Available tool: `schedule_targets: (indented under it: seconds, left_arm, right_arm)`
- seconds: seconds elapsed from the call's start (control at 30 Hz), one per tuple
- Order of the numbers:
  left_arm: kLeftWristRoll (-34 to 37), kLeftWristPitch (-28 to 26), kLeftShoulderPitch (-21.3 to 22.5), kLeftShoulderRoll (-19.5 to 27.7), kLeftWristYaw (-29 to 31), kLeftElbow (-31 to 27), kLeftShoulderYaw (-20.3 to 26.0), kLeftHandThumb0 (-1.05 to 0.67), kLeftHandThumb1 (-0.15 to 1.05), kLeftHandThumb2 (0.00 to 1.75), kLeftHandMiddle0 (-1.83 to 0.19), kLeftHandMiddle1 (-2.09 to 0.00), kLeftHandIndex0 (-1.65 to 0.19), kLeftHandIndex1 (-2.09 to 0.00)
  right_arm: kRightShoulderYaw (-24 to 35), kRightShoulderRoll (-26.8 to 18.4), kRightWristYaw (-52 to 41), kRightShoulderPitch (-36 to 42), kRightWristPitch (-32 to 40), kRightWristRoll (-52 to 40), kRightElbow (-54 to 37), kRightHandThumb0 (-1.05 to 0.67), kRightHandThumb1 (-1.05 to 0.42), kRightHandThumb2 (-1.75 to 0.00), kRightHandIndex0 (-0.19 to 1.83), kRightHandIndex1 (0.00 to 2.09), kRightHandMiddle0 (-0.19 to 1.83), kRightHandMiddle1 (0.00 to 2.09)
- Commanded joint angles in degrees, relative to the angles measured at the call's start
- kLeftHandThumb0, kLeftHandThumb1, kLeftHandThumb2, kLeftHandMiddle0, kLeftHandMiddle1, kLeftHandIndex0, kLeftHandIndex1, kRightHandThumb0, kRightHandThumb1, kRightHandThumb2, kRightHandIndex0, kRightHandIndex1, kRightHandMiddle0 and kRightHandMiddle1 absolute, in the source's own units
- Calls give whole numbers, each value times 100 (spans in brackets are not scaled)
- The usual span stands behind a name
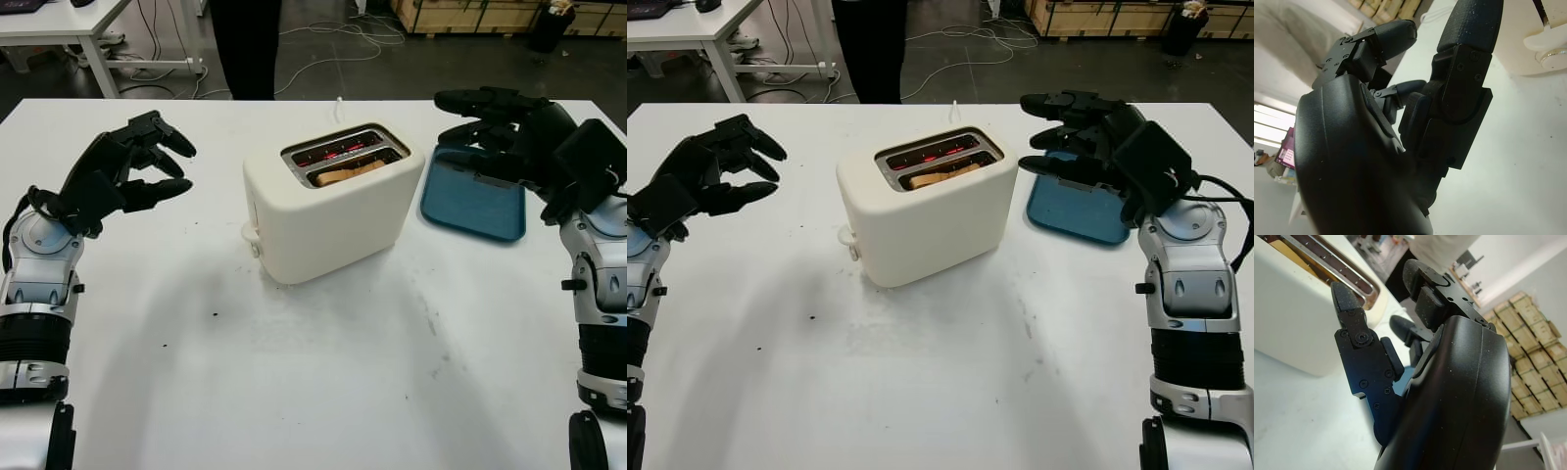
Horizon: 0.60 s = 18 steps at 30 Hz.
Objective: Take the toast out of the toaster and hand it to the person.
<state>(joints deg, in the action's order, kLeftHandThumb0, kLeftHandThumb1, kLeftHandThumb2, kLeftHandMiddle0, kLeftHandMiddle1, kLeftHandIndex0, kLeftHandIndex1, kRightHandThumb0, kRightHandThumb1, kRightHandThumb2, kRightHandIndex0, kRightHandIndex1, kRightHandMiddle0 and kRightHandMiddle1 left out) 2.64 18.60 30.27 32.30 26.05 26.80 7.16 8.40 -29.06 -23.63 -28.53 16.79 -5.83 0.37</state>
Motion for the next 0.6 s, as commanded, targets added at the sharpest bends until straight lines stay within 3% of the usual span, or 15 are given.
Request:
schedule_targets:
  seconds: [0.0, 0.57]
  left_arm:
    - [38, 33, 47, -17, -9, -1, 35, -105, 92, 7, -32, -146, -31, -135]
    - [60, 33, 42, -29, -6, 5, 42, -105, 92, 7, -32, -147, -31, -136]
  right_arm:
    - [11, 8, 27, -38, -19, -27, 1, -32, -77, 0, 26, 98, 62, 10]
    - [19, 14, 22, -36, -8, -43, 13, -33, -76, 0, 26, 97, 62, 11]
